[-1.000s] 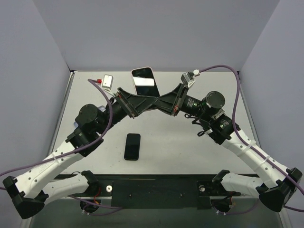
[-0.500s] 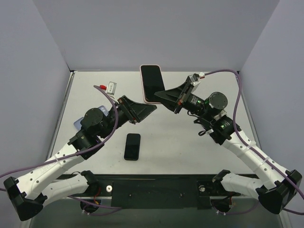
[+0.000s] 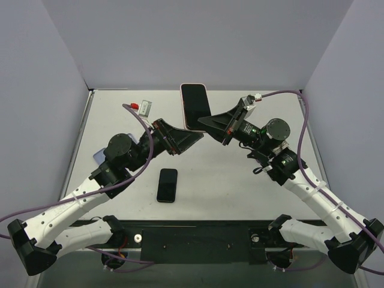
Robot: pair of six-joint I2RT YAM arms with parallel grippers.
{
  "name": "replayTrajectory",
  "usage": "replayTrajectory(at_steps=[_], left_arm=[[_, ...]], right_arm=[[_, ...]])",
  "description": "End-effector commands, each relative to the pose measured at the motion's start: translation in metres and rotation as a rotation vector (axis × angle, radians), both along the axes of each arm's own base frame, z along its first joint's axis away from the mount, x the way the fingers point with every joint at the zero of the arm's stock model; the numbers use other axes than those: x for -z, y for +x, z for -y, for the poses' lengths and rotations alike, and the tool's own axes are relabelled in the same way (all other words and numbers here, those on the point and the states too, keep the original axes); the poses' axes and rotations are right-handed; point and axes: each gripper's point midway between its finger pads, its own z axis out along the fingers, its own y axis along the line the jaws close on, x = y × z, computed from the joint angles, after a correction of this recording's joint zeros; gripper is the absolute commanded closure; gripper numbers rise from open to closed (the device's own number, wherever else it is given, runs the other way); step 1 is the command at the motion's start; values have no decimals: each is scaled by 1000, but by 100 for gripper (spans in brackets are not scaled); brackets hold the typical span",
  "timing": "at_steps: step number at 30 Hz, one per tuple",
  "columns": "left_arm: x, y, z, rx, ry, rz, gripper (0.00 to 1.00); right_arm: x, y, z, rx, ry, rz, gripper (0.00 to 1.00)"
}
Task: Take the phone out of the phone case
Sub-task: Remove the phone case from the phone.
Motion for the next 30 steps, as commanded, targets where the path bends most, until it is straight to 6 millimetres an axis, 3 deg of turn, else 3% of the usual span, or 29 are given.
replayTrajectory(at_steps=[1,5,15,18,23,30], left_arm=[[-42,-16,-9,26,-78,112,23],[-39,-3,-13,-42,-36,79,26],[-25,14,-10,-91,18,33,49],[-25,13,-9,-85,27,46,47],[-26,3,-7,-38,23,98,33],[-22,5,-6,-47,57,116,31]], right_arm=[[-40,-15,14,12,89,142,100],[-42,-19,15,10,93,146,100],[-51,-27,22,7,114,158,100],[-55,-27,24,8,133,153,100],[-64,-28,25,-3,181,150,100],[-66,-26,25,-7,202,143,100]])
